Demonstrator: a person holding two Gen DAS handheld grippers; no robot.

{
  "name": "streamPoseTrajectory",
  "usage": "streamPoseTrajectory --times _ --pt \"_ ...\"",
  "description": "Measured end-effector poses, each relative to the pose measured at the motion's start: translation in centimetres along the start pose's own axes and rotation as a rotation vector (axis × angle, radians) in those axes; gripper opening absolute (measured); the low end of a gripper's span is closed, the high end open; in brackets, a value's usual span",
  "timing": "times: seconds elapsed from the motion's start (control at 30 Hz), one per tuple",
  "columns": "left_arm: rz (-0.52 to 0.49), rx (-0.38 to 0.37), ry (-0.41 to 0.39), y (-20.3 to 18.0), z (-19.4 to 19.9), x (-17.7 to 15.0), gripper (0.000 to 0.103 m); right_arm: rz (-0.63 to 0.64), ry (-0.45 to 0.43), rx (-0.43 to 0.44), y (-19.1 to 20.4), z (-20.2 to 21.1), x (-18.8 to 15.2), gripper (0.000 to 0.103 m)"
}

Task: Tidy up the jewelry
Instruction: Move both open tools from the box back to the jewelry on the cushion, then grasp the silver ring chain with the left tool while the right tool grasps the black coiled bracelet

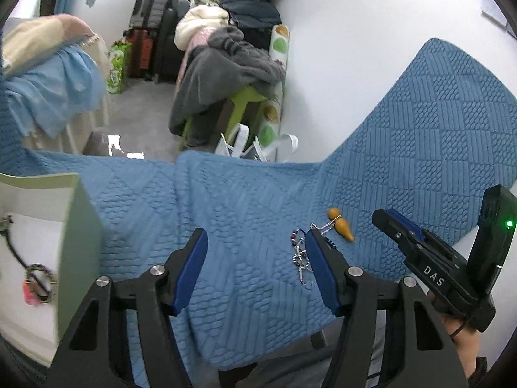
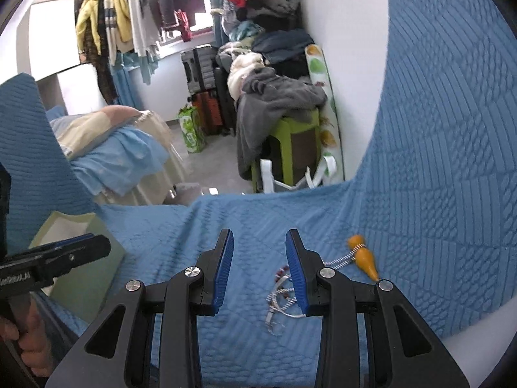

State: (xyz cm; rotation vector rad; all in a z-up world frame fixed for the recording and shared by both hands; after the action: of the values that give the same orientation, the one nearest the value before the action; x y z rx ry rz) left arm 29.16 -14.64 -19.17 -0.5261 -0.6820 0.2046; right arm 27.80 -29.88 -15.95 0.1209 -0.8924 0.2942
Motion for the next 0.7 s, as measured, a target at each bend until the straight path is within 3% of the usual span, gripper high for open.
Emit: streamPoseTrajectory --times 0.3,0.43,0.7 --pt "-0.027 -0.02 0.079 -2.1 -5.6 -2.3 0.06 -0.034 0.033 0.006 -3.4 -2.1 -2.1 0.031" --pt "-0.036 -0.027 0.123 -2.9 -8.0 -3.7 0.057 -0.035 0.106 0.01 -4.2 -4.1 -4.3 0.026" --pt "-0.081 -0.024 0.22 -4.1 -13.1 -6.0 0.042 -0.099 0.262 -0.002 -7.1 -7.1 -8.4 0.021"
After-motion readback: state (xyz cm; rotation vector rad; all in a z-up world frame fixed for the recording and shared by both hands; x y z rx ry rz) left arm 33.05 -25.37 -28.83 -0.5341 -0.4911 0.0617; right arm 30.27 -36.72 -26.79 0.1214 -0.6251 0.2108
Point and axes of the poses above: each gripper's, at about its wrist camera, not at the fingertips, and z roughly against the way its jaws point, y to its left, x to its top, the point moved 8 cm from there along -z, roughly the way its jaws point, and after that the axes turned 12 degrees about z, right-handed, at the moved point
